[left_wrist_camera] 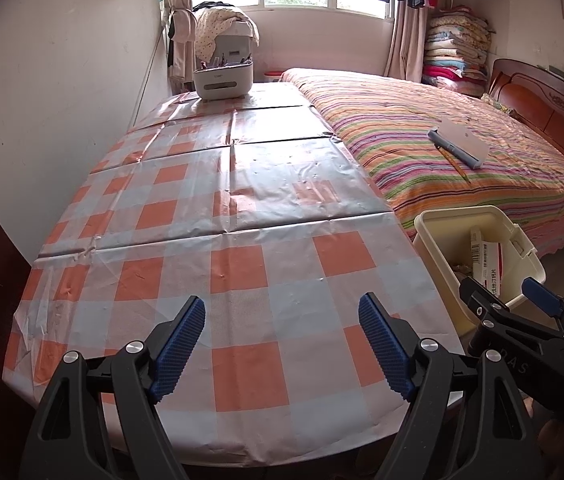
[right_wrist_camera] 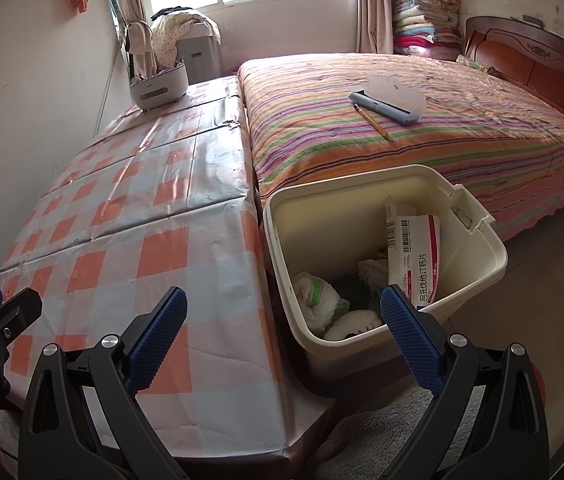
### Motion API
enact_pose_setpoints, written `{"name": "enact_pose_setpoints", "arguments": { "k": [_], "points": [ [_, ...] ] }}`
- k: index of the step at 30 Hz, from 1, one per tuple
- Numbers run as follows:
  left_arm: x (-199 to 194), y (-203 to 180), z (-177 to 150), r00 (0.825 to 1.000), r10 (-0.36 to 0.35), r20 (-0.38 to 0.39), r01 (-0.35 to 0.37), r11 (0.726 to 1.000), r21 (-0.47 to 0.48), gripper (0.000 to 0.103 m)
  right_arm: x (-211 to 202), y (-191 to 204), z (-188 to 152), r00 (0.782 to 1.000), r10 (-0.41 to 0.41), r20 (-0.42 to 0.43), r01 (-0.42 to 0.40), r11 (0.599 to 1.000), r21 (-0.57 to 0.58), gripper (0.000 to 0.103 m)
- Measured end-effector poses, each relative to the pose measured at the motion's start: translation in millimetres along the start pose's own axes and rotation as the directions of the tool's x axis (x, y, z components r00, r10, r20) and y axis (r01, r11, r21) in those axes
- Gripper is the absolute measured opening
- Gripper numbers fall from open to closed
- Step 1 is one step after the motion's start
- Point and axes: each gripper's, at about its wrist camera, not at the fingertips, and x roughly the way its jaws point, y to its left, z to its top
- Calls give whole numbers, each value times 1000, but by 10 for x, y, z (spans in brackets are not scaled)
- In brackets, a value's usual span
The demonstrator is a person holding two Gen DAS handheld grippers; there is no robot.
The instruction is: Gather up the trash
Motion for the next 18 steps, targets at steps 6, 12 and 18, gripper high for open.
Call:
{"name": "enact_pose_setpoints", "arguments": {
  "k": [6,12,18],
  "points": [
    [-11,-3,5,1000,13,13,-13,1000,6,84,7,-11,-9,1000,2,-4,-2,1000,4,96],
    [11,-18,4,1000,7,5,-7,1000,10,85,33,-15,-23,1000,3,-11,-3,1000,5,96],
    [35,-44,-2,1000,-16,-2,16,1000,14,87,66,-18,-29,1000,1,-16,-1,1000,6,96]
  ]
}}
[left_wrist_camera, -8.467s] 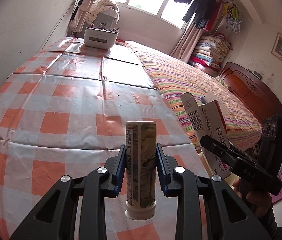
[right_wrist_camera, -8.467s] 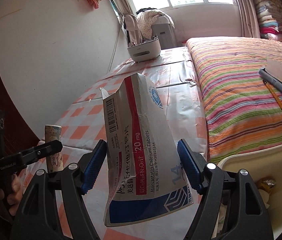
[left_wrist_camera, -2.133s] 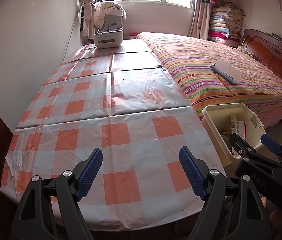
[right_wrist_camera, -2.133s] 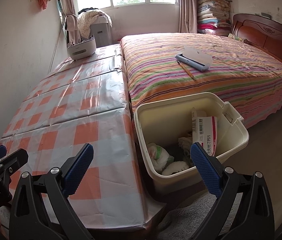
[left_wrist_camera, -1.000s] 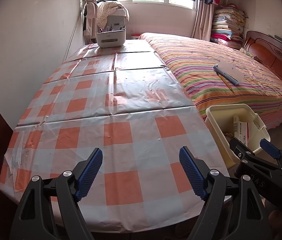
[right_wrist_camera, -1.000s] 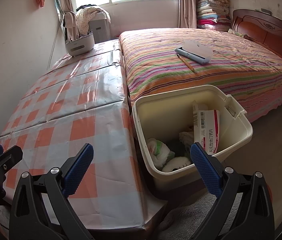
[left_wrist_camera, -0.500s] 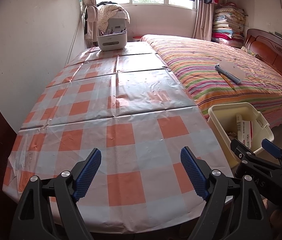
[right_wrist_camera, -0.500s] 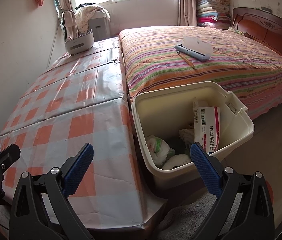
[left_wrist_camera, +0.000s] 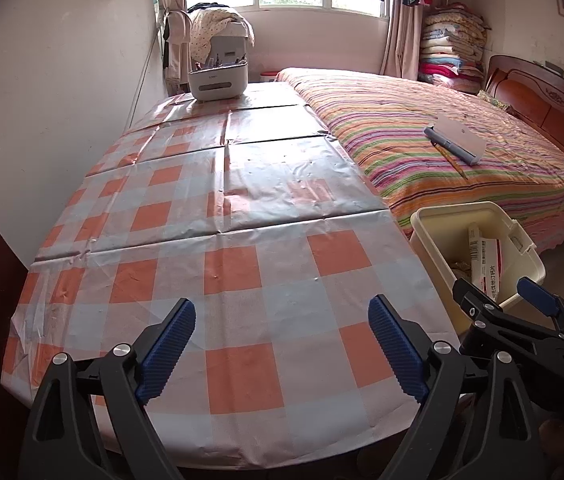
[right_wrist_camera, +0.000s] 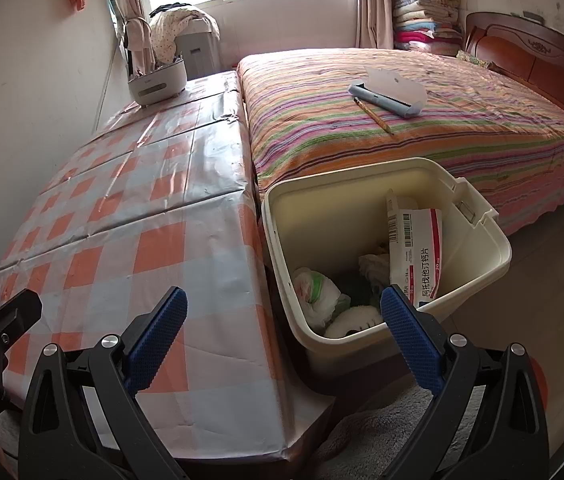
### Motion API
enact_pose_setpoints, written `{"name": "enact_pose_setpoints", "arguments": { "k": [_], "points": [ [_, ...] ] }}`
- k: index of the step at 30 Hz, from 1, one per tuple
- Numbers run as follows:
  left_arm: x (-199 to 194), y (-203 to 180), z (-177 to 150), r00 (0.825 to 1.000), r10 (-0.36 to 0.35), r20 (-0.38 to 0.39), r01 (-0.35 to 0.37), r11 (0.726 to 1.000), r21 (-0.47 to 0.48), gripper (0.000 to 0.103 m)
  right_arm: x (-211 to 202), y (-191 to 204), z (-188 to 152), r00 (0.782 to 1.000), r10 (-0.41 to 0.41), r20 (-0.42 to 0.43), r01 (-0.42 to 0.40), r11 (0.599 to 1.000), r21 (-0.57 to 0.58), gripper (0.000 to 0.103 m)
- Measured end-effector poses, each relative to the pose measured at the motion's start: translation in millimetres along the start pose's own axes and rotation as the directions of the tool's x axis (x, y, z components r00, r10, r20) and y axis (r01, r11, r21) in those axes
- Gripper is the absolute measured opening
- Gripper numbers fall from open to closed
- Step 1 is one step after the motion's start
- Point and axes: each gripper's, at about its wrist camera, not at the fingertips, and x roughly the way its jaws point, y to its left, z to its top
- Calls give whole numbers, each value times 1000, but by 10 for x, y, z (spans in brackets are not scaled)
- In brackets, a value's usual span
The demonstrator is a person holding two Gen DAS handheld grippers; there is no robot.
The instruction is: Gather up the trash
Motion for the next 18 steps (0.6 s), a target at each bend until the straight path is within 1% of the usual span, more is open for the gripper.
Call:
{"name": "enact_pose_setpoints", "arguments": {
  "k": [2,7,14,16,18],
  "points": [
    [15,-6,1,1000,-18,-8,18,1000,-1,89,9,-4,-2,1000,-1,-1,1,1000,1,96],
    [50,-24,-2,998,-63,-17,62,998,-15,90,27,-20,-2,1000,-2,-4,2,1000,4,96],
    [15,-93,-7,994,-110,21,109,994,13,93,46,-53,-1,1000,-3,-6,3,1000,13,96],
    [-4,-87,-2,993,-113,40,113,994,7,93,48,-57,7,1000,-5,-5,5,1000,15,96],
    [-4,-84,12,995,-91,45,91,996,11,93,45,-66,8,1000,-6,-6,6,1000,16,96]
  ]
}}
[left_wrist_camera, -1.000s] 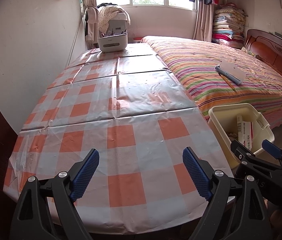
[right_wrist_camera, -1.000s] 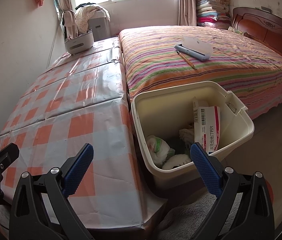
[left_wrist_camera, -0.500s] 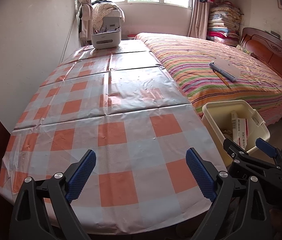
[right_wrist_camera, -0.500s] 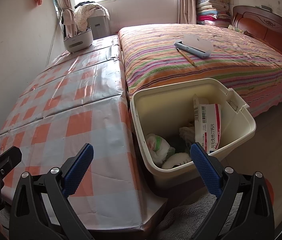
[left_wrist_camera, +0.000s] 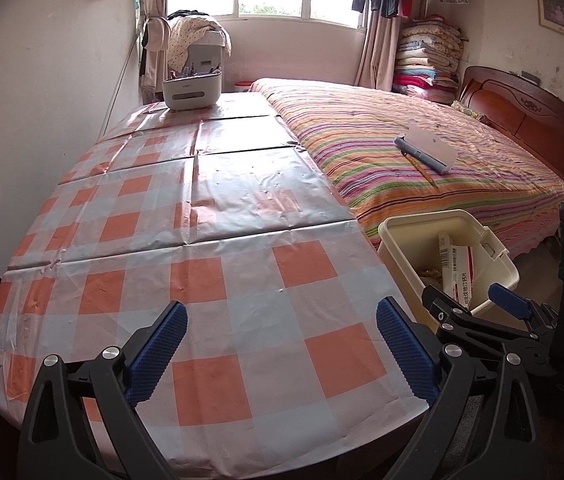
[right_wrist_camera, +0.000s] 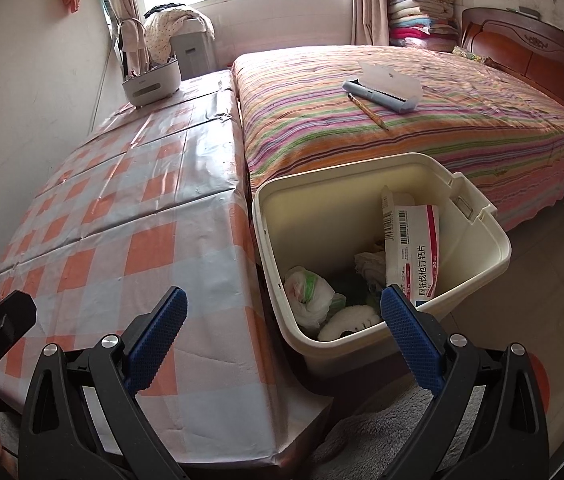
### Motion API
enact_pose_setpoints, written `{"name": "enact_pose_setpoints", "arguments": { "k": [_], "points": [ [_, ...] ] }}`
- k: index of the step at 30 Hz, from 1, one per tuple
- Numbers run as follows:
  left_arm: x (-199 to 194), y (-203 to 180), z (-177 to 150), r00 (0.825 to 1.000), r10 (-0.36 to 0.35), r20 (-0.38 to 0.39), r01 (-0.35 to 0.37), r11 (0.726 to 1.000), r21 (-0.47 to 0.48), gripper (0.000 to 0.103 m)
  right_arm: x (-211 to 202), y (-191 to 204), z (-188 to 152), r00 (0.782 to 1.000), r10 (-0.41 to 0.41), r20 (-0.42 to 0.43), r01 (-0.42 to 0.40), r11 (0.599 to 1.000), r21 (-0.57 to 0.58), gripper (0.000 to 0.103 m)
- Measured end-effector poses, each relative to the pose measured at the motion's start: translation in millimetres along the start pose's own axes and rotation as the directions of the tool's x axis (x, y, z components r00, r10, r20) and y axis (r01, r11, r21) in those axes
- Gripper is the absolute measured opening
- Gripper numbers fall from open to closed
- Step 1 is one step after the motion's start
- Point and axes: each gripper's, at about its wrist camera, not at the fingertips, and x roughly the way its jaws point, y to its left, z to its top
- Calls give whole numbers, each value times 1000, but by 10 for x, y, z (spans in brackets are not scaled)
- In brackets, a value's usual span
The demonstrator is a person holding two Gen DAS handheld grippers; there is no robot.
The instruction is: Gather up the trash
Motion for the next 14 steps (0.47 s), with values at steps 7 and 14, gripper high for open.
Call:
{"name": "enact_pose_setpoints", "arguments": {
  "k": [7,14],
  "points": [
    [50,75,18,999,49,-2,-49,999,-12,93,25,17,47,1000,2,2,-2,1000,2,96],
    [78,182,9,998,67,-11,-67,997,-45,93,48,97,77,1000,22,-3,-22,1000,-10,96]
  ]
}}
